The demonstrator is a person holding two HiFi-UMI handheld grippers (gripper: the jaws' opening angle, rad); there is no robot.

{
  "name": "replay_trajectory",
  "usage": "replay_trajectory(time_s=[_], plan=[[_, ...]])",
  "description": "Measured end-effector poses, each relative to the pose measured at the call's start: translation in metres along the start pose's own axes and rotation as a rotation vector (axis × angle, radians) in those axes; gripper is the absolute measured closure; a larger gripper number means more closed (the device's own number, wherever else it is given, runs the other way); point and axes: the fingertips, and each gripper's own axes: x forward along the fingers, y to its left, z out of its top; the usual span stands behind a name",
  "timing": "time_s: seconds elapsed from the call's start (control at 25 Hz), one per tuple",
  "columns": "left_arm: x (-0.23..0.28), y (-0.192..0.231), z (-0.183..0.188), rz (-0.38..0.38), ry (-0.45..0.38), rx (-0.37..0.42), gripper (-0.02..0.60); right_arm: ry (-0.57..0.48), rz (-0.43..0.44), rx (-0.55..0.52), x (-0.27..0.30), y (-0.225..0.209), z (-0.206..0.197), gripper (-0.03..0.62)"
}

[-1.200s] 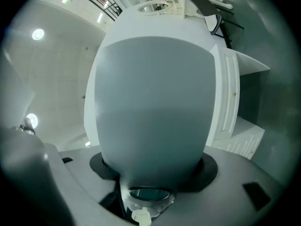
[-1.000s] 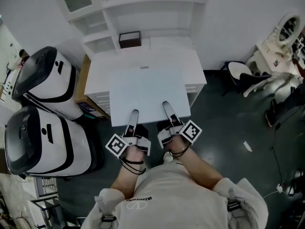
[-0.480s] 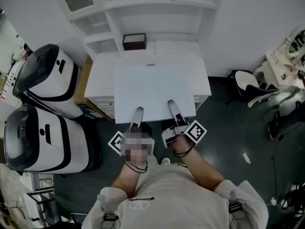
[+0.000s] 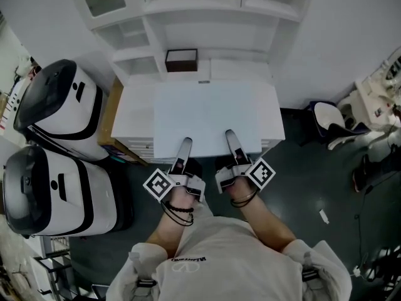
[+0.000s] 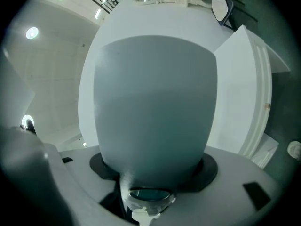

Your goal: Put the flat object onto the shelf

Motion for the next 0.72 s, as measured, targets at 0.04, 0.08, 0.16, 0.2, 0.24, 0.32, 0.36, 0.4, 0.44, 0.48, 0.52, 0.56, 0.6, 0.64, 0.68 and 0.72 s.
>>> replay_trajectory(time_s=[0.04, 0.08, 0.16, 0.2, 0.24, 0.32, 0.36, 0.4, 0.44, 0.48, 0.52, 0.56, 0.6, 0.64, 0.68, 0.72], plan=[[0.01, 0.001, 0.007, -0.003, 0.002, -0.001, 0.305, -0.004, 0.004, -0.002, 0.012, 0.0, 0.002, 0.292], [0.021, 0.002, 0.015, -0.007, 0.004, -0.001, 0.305, -0.007, 0.007, -0.004, 0.024, -0.001, 0.005, 0.292], [0.042, 0.004, 0.031, -0.011, 0.006, 0.004, 0.305, -0.014, 0.009, -0.011, 0.05, -0.002, 0.009, 0.292], [0.051, 0.006, 0.04, -0.012, 0.007, 0.004, 0.305, -0.016, 0.008, -0.014, 0.063, -0.003, 0.011, 0.292], [0.062, 0.006, 0.049, -0.015, 0.008, 0.001, 0.305, -0.018, 0.009, -0.017, 0.076, -0.003, 0.012, 0.292], [0.083, 0.005, 0.067, -0.027, 0.011, -0.008, 0.305, -0.025, 0.017, -0.025, 0.104, -0.001, 0.015, 0.292], [0.093, 0.004, 0.076, -0.033, 0.014, -0.011, 0.305, -0.031, 0.022, -0.031, 0.118, 0.002, 0.016, 0.292], [0.104, 0.002, 0.085, -0.039, 0.018, -0.014, 0.305, -0.038, 0.027, -0.037, 0.13, 0.004, 0.017, 0.292], [0.113, -0.001, 0.094, -0.044, 0.023, -0.017, 0.305, -0.045, 0.03, -0.044, 0.142, 0.007, 0.018, 0.292], [0.123, -0.003, 0.102, -0.049, 0.03, -0.017, 0.305, -0.052, 0.033, -0.05, 0.153, 0.009, 0.02, 0.292], [0.132, -0.005, 0.109, -0.054, 0.036, -0.015, 0.305, -0.058, 0.034, -0.056, 0.164, 0.012, 0.022, 0.292], [0.141, -0.007, 0.117, -0.059, 0.041, -0.012, 0.305, -0.064, 0.036, -0.062, 0.174, 0.014, 0.024, 0.292], [0.151, -0.01, 0.124, -0.065, 0.047, -0.011, 0.305, -0.069, 0.039, -0.066, 0.185, 0.017, 0.026, 0.292], [0.16, -0.013, 0.13, -0.074, 0.053, -0.01, 0.305, -0.076, 0.043, -0.069, 0.196, 0.021, 0.028, 0.292], [0.169, -0.017, 0.137, -0.085, 0.059, -0.009, 0.305, -0.082, 0.05, -0.074, 0.206, 0.026, 0.03, 0.292], [0.178, -0.022, 0.143, -0.098, 0.066, -0.009, 0.305, -0.089, 0.058, -0.082, 0.215, 0.031, 0.032, 0.292]])
